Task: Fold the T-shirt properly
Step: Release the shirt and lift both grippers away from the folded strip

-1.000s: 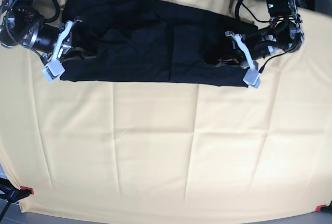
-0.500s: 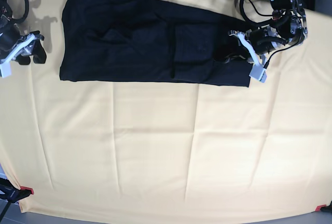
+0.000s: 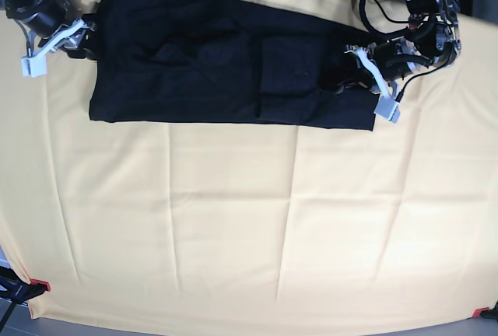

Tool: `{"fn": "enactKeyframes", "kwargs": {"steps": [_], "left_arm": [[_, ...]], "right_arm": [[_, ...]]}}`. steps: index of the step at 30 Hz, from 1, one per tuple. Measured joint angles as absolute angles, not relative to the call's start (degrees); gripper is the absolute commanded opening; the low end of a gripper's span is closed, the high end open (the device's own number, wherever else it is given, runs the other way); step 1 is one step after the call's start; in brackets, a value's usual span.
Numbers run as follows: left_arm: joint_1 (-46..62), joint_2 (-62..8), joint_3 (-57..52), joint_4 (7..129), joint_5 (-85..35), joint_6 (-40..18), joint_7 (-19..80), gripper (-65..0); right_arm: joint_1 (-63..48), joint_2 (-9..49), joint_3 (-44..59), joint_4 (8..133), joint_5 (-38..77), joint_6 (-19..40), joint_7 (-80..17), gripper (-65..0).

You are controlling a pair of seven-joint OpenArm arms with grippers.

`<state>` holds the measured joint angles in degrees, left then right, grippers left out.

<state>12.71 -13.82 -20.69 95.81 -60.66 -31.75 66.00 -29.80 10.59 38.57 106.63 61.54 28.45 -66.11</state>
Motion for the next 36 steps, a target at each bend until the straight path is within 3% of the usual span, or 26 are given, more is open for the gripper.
{"fn": "enactKeyframes", "kwargs": {"steps": [11,28,29,31,34,36], "left_arm": [[12.7,-13.8,-20.7,95.8,-60.7,-31.7,66.0,-65.0],[12.7,-13.8,-20.7,95.8,-61.7,-31.7,66.5,-65.0],[12.7,-13.8,-20.7,95.8,-61.7,-31.7,66.5,-65.0],[12.7,-13.8,-20.7,95.8,-61.8,-31.7,66.5,-65.0],[12.7,-13.8,-20.7,95.8,-62.9,-31.7,66.7,-65.0],[12.7,-13.8,-20.7,95.8,-65.3,-31.7,66.9,-65.0]], "right_arm": [[-29.6,10.6,37.9,100.5,74.5,34.8,-69.9,-28.5],[-24.9,10.6,29.5,100.4,74.8,35.6,-70.3,-29.0],[-24.9,10.6,29.1,100.4,74.8,35.6,-70.3,-30.3],[-24.9,10.6,28.5,100.4,74.8,35.6,-70.3,-39.3],[-24.9,10.6,28.2,100.4,74.8,37.0,-70.3,-63.9],[-24.9,10.6,28.2,100.4,74.8,37.6,-70.3,-65.0]]}}
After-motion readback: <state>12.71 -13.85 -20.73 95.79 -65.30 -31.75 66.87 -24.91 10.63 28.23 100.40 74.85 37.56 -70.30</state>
